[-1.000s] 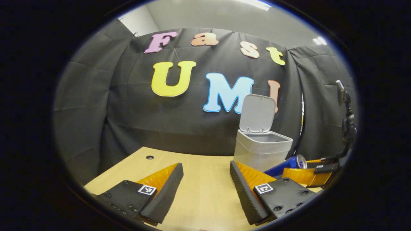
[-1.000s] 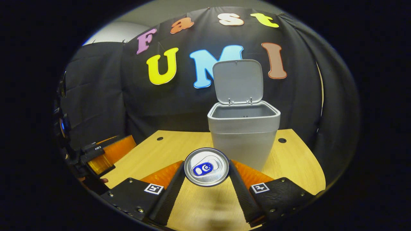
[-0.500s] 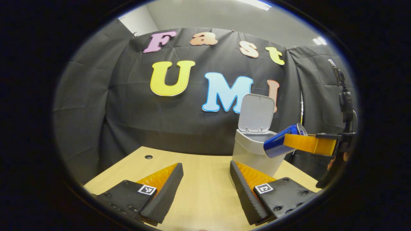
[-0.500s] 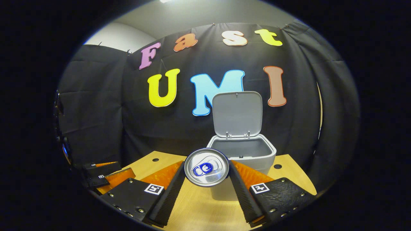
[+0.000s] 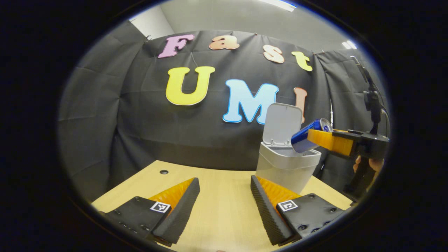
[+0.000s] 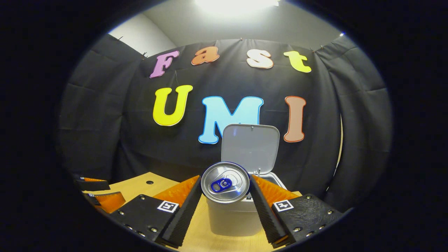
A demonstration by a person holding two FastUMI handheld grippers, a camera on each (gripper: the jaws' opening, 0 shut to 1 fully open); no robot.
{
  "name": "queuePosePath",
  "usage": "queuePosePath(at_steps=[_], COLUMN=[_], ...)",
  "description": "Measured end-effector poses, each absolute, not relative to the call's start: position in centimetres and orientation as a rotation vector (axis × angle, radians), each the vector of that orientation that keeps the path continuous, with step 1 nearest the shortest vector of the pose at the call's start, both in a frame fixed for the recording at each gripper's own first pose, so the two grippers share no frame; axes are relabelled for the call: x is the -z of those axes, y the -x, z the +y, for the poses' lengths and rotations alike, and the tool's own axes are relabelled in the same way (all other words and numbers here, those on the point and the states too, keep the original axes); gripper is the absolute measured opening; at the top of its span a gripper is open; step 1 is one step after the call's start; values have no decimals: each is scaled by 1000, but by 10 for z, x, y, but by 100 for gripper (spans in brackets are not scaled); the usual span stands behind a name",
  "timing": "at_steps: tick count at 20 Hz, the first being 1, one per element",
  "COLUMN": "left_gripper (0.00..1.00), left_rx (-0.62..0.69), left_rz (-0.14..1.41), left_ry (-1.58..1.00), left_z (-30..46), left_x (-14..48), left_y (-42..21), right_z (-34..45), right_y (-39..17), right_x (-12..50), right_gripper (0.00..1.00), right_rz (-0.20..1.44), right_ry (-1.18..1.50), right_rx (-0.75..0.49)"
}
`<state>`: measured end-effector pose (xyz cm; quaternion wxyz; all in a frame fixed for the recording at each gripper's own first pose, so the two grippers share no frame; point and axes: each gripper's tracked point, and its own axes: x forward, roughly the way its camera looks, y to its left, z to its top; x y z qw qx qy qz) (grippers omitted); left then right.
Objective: Press the lid of the desktop garbage bin to open it, pick up the crumpled paper on the desktop and throw it into the bin, then pick up the pop can on the desktop and drop it into the bin, and finally close the garbage bin lid.
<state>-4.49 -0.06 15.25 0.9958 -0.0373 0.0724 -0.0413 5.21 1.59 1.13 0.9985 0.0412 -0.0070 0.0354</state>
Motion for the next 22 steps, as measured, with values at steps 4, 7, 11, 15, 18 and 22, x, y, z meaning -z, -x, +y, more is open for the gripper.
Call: queuePosePath(at_steps=[4, 7, 11, 15, 18, 22], left_gripper=[95, 95, 95, 95, 95, 95], left_rx=[75, 70, 70, 79, 82, 83], left_rz=[147, 143, 146, 142, 138, 144], left_ry=[75, 78, 74, 71, 67, 72], left_z=[3, 6, 7, 6, 7, 8], left_x=[-152, -154, -153, -154, -155, -153], left_y=[44, 44, 44, 42, 40, 37], right_z=[15, 18, 20, 21, 21, 19], right_y=[-69, -78, -84, -89, -91, -94], right_x=[1, 8, 11, 15, 14, 18], right_gripper=[83, 83, 83, 84, 85, 85], right_rz=[30, 57, 63, 74, 74, 88], right_ry=[-67, -73, -61, -57, -59, -62], right_rx=[-54, -58, -52, -46, -38, -28])
